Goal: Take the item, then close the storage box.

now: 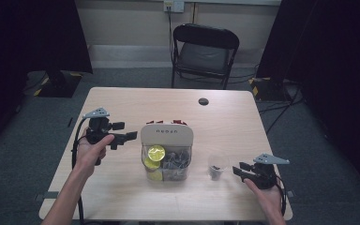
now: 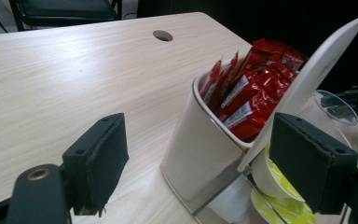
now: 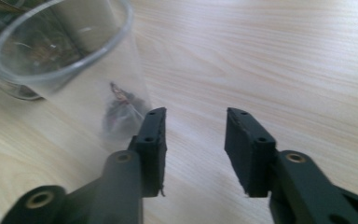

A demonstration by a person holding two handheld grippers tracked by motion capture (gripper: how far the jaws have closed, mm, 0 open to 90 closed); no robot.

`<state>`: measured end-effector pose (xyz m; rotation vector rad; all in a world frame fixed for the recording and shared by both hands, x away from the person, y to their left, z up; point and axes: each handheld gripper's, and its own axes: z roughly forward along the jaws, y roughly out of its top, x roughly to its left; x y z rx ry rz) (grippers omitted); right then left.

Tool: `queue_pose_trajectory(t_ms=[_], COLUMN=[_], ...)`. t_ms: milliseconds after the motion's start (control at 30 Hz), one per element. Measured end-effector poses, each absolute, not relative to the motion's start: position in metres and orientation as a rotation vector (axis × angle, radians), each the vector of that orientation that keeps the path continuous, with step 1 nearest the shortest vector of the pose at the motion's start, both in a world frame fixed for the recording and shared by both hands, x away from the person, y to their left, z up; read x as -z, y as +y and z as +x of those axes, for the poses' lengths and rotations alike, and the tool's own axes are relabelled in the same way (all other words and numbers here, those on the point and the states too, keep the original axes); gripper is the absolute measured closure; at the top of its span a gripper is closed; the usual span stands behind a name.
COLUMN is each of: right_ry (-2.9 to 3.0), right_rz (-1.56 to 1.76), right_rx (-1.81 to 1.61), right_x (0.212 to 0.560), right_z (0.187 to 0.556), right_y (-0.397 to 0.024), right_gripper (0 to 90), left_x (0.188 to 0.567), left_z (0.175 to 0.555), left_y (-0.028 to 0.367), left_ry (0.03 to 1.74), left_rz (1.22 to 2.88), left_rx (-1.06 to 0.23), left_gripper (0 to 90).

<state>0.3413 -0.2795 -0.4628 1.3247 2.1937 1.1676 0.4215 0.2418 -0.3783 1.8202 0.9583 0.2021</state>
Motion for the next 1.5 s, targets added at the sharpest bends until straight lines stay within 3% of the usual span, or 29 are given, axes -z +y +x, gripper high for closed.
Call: queue_pose_trajectory(t_ms=[200,267,567,967,1500], right_ry=[2.226,2.225,2.244,2.196,2.187], right_rz=[1.324,1.331,1.344,1.296,1.297], right_rx=[-1.108,-1.069,-0.925,-0.969,-0.966], right_x=[0.474,0.478,0.492,0.499,0.500], right_z=[0.345,0.347,0.349,0.344,0.343], right_y=[-0.278,-0.278,-0.276,-0.276,-0.276], right_gripper=[45.5,36.7,24.7,19.1,18.8], left_x=[0.379,0.379,0.381,0.379,0.374], left_z=[0.425,0.427,0.437,0.441,0.438], left_y=[0.243,0.242,0.243,0.227,0.224], left_ry=[0.984,0.987,1.031,1.015,0.941], left_rz=[1.804,1.803,1.770,1.751,1.774], left_rx=[-0.222,-0.235,-0.259,-0.252,-0.222], left_gripper=[19.0,19.0,19.0,19.0,23.3])
